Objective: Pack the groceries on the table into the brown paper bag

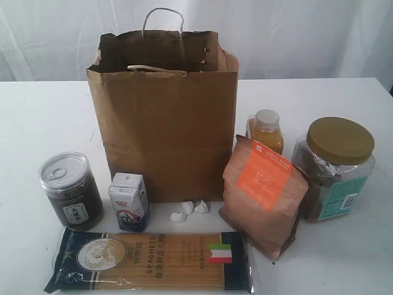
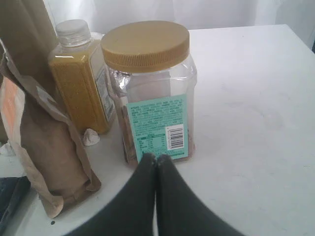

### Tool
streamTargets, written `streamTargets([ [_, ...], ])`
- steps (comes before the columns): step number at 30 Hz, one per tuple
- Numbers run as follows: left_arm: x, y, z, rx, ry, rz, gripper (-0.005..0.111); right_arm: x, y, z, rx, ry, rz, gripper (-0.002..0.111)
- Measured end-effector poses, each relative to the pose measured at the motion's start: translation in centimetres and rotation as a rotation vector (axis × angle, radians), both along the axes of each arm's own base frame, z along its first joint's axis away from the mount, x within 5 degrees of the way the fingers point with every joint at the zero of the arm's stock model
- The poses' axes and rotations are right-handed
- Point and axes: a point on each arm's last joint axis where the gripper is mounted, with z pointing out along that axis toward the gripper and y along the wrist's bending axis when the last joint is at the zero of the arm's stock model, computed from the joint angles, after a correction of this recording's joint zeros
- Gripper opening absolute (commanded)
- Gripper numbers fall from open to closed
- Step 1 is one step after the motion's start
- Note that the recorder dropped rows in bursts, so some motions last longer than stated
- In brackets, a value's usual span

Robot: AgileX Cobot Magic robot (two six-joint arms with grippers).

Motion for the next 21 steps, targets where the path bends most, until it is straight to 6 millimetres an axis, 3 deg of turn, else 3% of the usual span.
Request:
streamTargets([
  [16,0.0,0.0,0.0,0.000,0.000,0.000,0.000,0.1,-0.1,0.3,-0.044,-0.036,0.005,0.000],
  [19,0.0,0.0,0.0,0.000,0.000,0.000,0.000,0.2,0.2,0.9,0.066,-0.089,0.007,0.000],
  [21,0.0,0.0,0.0,0.000,0.000,0.000,0.000,0.3,0.5,2.0,0.261,-0.185,0.011,0.000],
])
